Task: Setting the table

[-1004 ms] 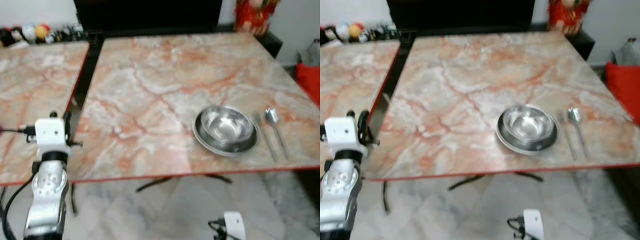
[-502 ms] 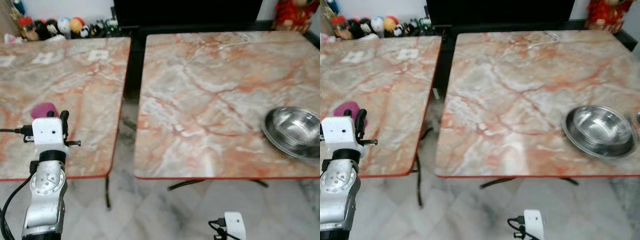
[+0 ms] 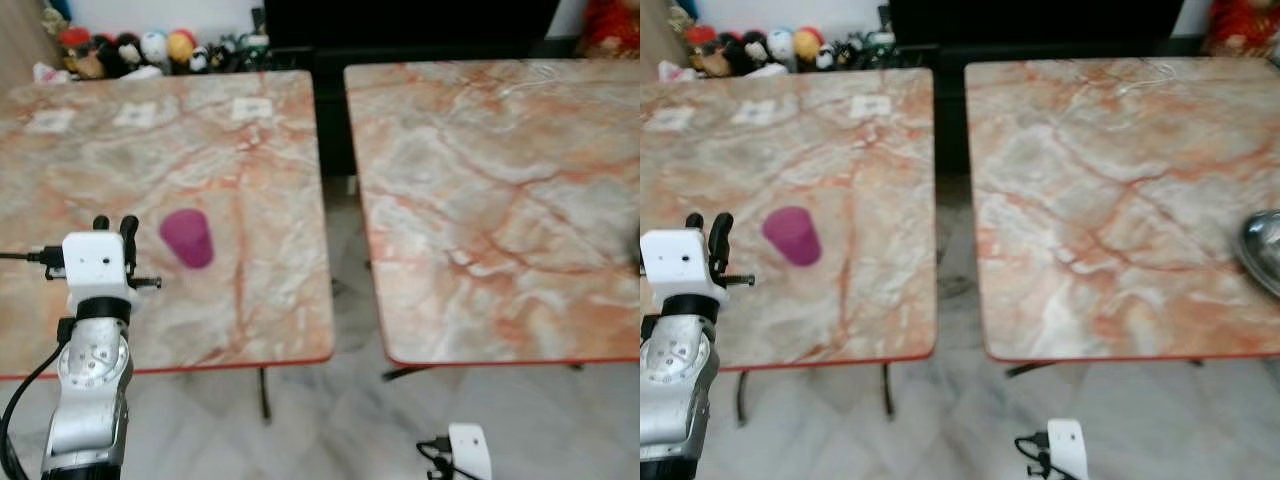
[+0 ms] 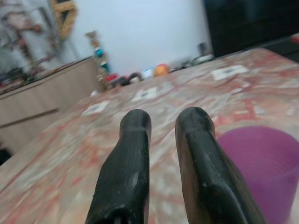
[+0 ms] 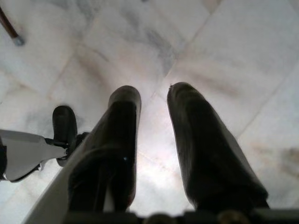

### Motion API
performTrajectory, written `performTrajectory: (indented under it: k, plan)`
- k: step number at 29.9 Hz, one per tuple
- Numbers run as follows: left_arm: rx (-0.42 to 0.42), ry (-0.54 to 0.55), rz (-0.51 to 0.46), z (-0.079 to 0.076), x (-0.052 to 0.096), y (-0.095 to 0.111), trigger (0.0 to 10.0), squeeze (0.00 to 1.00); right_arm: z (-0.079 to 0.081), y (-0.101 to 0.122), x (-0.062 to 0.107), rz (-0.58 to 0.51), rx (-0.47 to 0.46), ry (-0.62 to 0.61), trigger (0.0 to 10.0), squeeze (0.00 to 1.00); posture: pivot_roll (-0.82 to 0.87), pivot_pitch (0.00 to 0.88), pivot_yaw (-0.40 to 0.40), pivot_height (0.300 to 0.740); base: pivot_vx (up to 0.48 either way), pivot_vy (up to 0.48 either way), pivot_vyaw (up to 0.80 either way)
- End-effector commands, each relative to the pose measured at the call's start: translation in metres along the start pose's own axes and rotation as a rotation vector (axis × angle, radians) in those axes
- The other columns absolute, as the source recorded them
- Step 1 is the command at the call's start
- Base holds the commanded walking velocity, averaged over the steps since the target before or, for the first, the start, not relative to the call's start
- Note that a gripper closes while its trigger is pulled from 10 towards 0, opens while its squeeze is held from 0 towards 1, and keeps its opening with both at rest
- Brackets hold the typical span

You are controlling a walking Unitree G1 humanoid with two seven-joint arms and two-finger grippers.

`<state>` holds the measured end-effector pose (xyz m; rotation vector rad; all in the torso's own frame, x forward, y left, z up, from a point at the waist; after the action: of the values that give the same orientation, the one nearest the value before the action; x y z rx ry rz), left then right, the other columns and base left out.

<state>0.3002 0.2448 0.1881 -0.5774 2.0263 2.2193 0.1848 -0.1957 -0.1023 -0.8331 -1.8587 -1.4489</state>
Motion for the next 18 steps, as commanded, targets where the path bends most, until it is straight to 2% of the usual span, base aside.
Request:
performTrajectory:
  k: [1, 6, 7, 8, 11, 17, 18]
  plan:
    - [0.014, -0.007, -0.007, 0.003, -0.001, 0.003, 10.0, 0.0, 0.003, -0.005, 0.001, 0.013, -0.013, 0.005, 10.0, 0.0, -0.02, 0.112, 0.025, 0.74, 0.0, 0.48, 0.0]
    - [0.087, -0.157, 0.019, -0.018, 0.002, 0.002, 10.0, 0.0, 0.004, -0.005, 0.001, 0.013, -0.01, 0.007, 10.0, 0.0, -0.01, 0.114, 0.025, 0.74, 0.0, 0.074, 0.0]
    - [0.087, -0.157, 0.019, -0.018, 0.002, 0.002, 10.0, 0.0, 0.004, -0.005, 0.001, 0.013, -0.01, 0.007, 10.0, 0.0, -0.01, 0.114, 0.025, 0.74, 0.0, 0.0, 0.0]
    - [0.125, -0.225, 0.046, -0.028, 0.004, 0.0, 10.0, 0.0, 0.004, -0.005, 0.001, 0.013, -0.009, 0.008, 10.0, 0.0, -0.01, 0.115, 0.026, 0.74, 0.0, 0.0, 0.0]
    - [0.219, -0.324, 0.112, -0.045, 0.007, -0.006, 10.0, 0.0, 0.004, -0.005, 0.001, 0.013, -0.011, 0.008, 10.0, 0.0, -0.01, 0.117, 0.027, 0.74, 0.0, 0.0, 0.0]
    - [0.242, -0.409, 0.16, -0.06, 0.008, -0.012, 10.0, 0.0, 0.005, -0.005, 0.001, 0.017, -0.024, 0.002, 10.0, 0.0, -0.01, 0.116, 0.03, 0.74, 0.0, 0.0, 0.0]
    - [0.243, -0.416, 0.165, -0.061, 0.008, -0.013, 10.0, 0.0, 0.005, -0.006, 0.001, 0.019, -0.032, 0.002, 10.0, 0.0, -0.01, 0.117, 0.03, 0.74, 0.0, 0.0, -0.8]
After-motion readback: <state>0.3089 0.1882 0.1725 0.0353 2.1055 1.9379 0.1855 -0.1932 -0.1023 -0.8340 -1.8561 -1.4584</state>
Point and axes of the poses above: a point about 5 cm out from each wrist's last joint towards the gripper, its own x axis pointing back from the gripper into the wrist, its own y axis along the axis of the wrist's last joint, z = x × y, the point moved 2 cm from there along -x, pointing out of the wrist towards the gripper, and after that the axes turned 11 degrees about x, right-handed, at the moved point
